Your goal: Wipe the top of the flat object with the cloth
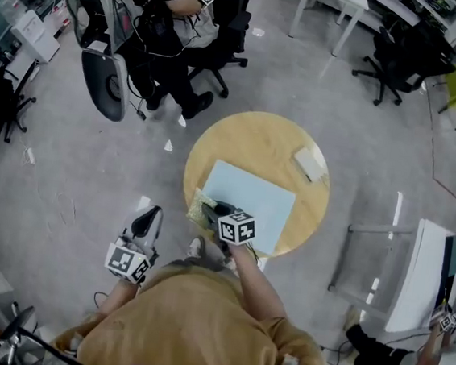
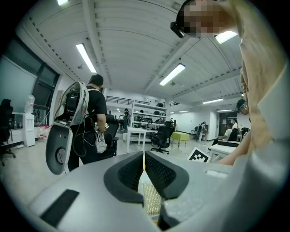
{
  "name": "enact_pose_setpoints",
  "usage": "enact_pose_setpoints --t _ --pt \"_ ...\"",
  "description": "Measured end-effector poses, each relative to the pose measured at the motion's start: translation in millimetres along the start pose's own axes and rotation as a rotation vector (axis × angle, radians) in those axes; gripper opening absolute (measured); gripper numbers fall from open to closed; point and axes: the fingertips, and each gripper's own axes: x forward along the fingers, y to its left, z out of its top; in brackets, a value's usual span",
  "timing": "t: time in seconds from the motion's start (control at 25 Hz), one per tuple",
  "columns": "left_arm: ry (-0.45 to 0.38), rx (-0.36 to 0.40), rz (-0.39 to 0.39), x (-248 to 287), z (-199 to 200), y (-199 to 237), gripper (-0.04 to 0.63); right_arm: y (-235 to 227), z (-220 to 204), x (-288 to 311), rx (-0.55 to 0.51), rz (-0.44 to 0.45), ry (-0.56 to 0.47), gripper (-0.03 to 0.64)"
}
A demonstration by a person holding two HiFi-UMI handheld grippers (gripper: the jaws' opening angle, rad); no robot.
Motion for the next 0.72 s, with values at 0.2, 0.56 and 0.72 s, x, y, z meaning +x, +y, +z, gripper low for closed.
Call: enact_pose_setpoints --t 0.2,0.56,0.72 --pt "-0.005 0.003 0.026 -22.6 2.0 12.9 0.015 9.7 -17.5 16.6 -0.041 -0.019 0.062 0.062" --pt "-0.013 0.001 -0.037 5.3 3.6 -0.6 0.015 -17.3 -16.3 -15.6 -0.101 -0.114 0.082 0.063" --pt "-0.028 0.011 -0.097 18.5 11.1 -28.6 0.015 -28.7 -24.5 -55.9 -0.105 -0.163 0.068 0.063"
